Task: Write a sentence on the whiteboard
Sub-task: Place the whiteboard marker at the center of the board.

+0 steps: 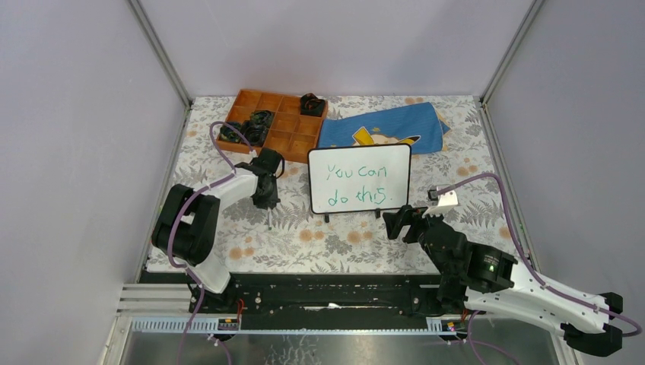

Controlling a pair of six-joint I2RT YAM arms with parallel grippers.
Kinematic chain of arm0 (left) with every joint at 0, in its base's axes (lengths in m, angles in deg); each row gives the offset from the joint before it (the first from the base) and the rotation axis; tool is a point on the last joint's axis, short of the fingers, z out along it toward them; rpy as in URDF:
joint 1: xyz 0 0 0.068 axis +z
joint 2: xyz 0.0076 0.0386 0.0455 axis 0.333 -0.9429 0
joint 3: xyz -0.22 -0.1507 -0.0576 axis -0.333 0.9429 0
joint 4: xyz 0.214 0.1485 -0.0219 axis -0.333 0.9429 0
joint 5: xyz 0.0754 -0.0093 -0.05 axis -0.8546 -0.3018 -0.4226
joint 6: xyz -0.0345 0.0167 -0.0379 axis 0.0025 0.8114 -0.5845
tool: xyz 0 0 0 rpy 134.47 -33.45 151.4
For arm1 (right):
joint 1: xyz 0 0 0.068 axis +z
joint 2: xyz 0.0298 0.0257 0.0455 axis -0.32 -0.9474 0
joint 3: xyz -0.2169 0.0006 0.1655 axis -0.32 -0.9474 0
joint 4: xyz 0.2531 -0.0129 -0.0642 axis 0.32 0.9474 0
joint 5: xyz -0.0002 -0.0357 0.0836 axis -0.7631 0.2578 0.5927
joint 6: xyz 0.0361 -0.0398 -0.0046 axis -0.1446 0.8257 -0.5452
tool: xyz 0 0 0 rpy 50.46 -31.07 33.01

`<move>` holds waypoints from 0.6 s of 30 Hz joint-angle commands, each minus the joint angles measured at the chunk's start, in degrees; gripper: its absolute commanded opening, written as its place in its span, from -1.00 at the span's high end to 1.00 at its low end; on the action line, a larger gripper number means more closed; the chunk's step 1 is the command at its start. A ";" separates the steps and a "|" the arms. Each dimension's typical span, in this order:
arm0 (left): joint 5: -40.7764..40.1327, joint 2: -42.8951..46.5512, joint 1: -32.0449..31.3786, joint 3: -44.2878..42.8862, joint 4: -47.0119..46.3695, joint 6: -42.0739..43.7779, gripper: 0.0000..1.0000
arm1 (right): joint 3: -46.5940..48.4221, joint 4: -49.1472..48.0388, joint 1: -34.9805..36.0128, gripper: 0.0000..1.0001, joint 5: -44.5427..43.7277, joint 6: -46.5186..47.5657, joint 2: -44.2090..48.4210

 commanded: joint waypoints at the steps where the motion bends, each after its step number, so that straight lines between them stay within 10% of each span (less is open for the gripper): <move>1: 1.10 -1.97 0.26 1.35 -3.38 -0.55 0.66 | 3.63 0.82 0.34 -0.66 -0.83 -1.45 -0.73; 18: 2.18 -2.83 0.17 1.13 -3.35 -0.55 0.45 | 4.69 2.26 0.34 -0.63 -1.34 -2.40 -1.13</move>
